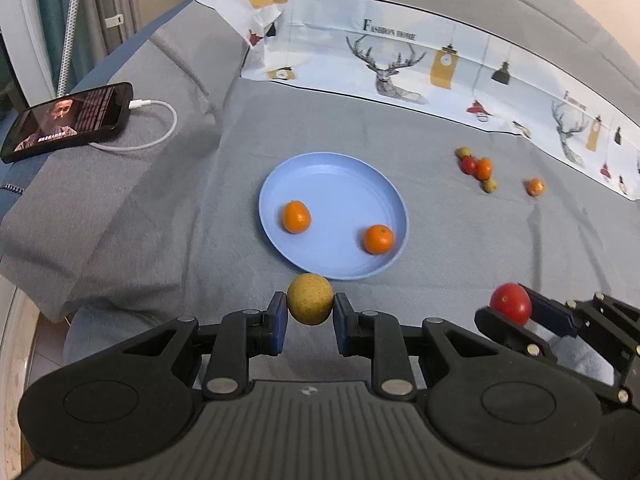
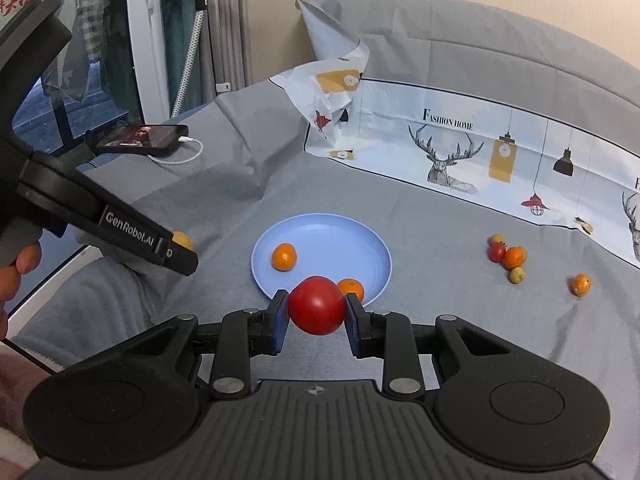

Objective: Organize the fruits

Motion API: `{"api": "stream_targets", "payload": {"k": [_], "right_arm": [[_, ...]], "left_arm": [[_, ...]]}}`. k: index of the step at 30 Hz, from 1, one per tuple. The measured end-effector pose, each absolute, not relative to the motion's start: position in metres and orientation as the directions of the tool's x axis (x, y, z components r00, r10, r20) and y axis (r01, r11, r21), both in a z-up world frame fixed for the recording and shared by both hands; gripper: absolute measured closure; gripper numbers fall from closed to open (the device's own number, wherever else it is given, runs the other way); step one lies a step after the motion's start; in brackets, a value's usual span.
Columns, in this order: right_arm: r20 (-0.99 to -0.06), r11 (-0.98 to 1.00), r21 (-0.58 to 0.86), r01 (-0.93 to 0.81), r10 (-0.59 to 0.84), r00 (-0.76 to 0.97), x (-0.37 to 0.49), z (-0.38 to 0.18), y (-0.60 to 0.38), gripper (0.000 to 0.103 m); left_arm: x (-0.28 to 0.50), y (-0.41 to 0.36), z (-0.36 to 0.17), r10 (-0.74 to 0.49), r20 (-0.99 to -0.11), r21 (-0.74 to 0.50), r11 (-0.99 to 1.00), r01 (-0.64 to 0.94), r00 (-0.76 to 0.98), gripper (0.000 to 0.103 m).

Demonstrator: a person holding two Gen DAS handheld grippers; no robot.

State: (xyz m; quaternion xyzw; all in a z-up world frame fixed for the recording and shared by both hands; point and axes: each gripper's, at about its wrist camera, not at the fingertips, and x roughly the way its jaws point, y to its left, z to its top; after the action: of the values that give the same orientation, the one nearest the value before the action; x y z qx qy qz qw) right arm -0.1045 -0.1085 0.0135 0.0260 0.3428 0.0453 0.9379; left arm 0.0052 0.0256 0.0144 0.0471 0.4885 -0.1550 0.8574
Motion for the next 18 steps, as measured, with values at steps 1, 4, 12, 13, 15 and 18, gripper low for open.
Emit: {"api": "stream_targets", "payload": {"k": [1, 4, 12, 13, 15, 18], "right_arm": [[-0.644, 0.994, 0.081, -0.067, 0.103, 0.758, -0.101, 0.012, -0.110, 0.072], [-0.656, 0.994, 0.083, -0.066, 0.104, 0.748, -0.088, 0.004, -0.111, 0.072], [-0.695, 0.993, 0.101, -0.066, 0.118, 0.710, -0.045, -0.022, -0.115, 0.072], [-0.698, 0.992, 0.103, -0.068, 0.121, 0.705, -0.038, -0.025, -0.115, 0.072], [-0.707, 0.992, 0.106, -0.075, 0.128, 0.696, -0.025, -0.033, -0.116, 0.072], [-0.718, 0.990, 0.116, -0.078, 0.138, 0.683, -0.005, -0.042, -0.117, 0.072]], "left_arm": [[0.010, 0.025, 0.013, -0.218, -0.854, -0.071, 0.949, 0.308, 0.473, 0.076], [0.026, 0.020, 0.006, -0.206, -0.860, -0.065, 0.952, 0.300, 0.467, 0.076], [0.076, 0.001, -0.022, -0.163, -0.884, -0.036, 0.959, 0.282, 0.438, 0.076], [0.082, -0.001, -0.025, -0.165, -0.886, -0.039, 0.958, 0.285, 0.433, 0.076], [0.093, -0.007, -0.032, -0.154, -0.889, -0.027, 0.958, 0.287, 0.430, 0.076], [0.110, -0.015, -0.042, -0.141, -0.891, -0.010, 0.957, 0.291, 0.432, 0.076]]}}
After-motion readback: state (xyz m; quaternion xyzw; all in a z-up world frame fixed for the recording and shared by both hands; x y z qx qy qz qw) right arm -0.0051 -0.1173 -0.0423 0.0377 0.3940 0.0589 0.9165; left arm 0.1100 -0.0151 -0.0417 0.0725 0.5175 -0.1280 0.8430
